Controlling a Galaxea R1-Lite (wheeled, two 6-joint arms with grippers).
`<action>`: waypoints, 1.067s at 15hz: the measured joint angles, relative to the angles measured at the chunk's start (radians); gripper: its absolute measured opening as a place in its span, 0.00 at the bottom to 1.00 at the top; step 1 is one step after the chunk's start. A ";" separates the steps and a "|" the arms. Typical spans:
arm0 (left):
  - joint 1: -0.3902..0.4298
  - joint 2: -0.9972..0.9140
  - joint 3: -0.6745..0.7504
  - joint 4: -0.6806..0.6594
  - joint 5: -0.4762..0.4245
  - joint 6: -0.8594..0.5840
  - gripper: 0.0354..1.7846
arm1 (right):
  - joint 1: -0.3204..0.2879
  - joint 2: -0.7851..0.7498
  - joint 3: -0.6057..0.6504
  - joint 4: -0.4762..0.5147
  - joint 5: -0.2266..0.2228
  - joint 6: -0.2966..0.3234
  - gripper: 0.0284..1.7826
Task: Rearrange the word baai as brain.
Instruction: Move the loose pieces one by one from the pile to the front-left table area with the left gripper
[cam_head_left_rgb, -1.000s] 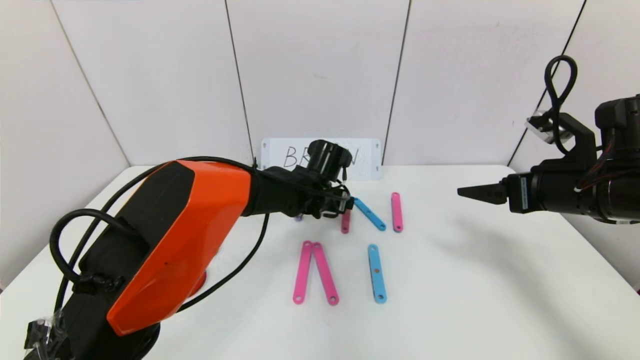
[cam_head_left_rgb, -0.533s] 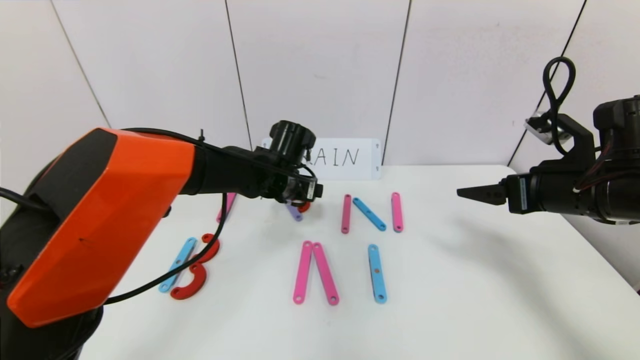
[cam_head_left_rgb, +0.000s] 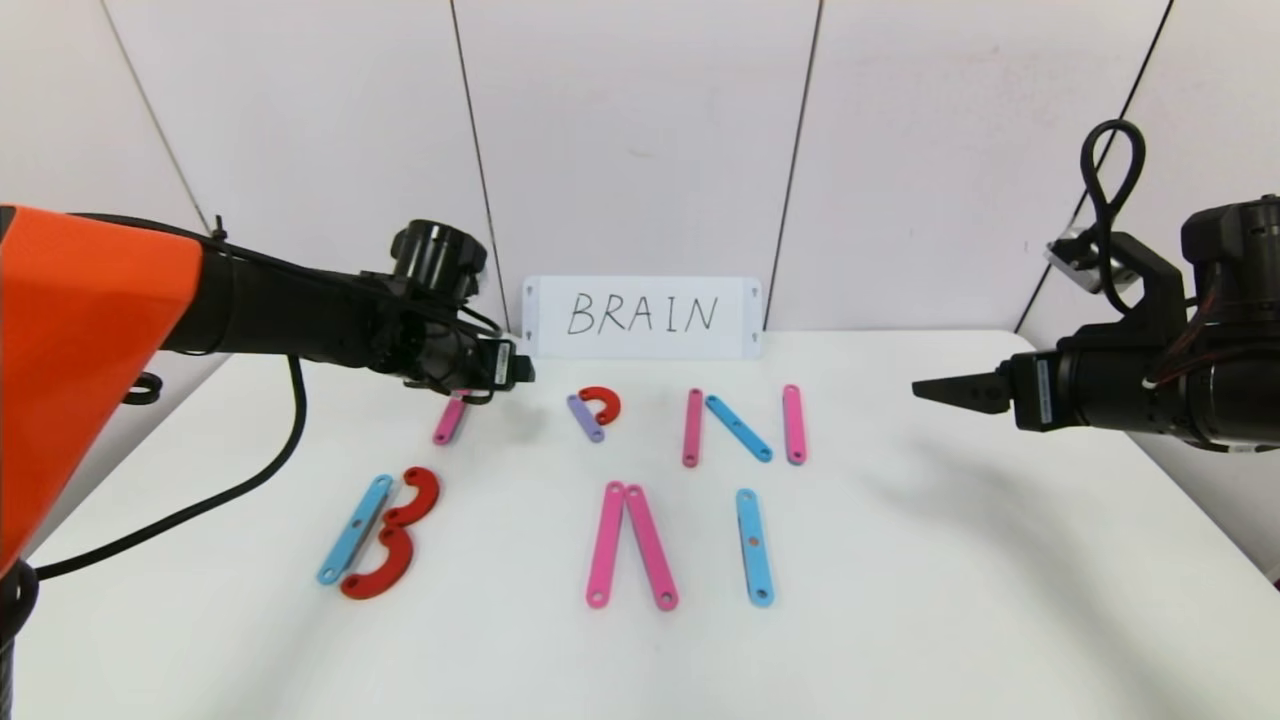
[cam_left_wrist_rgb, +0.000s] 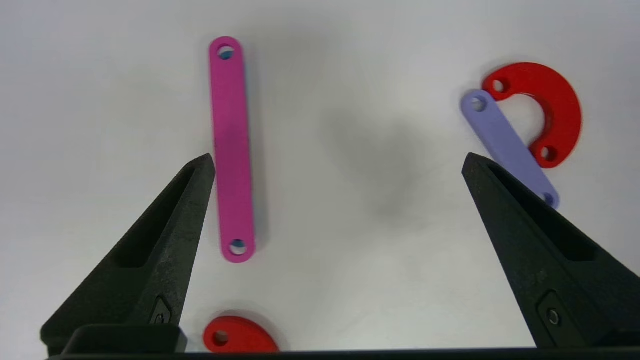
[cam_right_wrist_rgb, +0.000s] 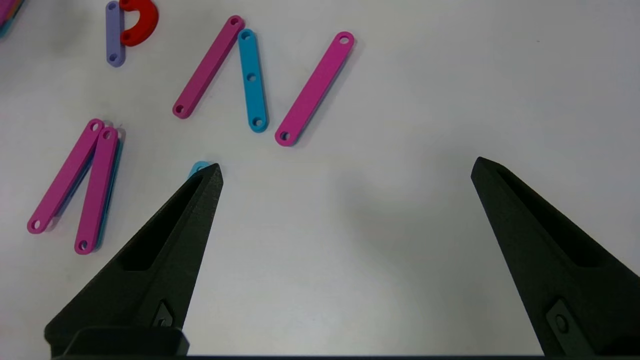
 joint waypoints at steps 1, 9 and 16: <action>0.026 -0.003 0.003 0.007 -0.012 0.010 0.97 | 0.000 0.000 0.001 0.000 0.000 0.000 0.98; 0.141 0.052 0.008 0.045 -0.073 0.036 0.97 | 0.001 0.005 0.002 0.000 0.000 -0.001 0.98; 0.143 0.122 -0.061 0.049 -0.067 0.036 0.97 | 0.001 0.007 0.002 0.000 0.000 -0.001 0.98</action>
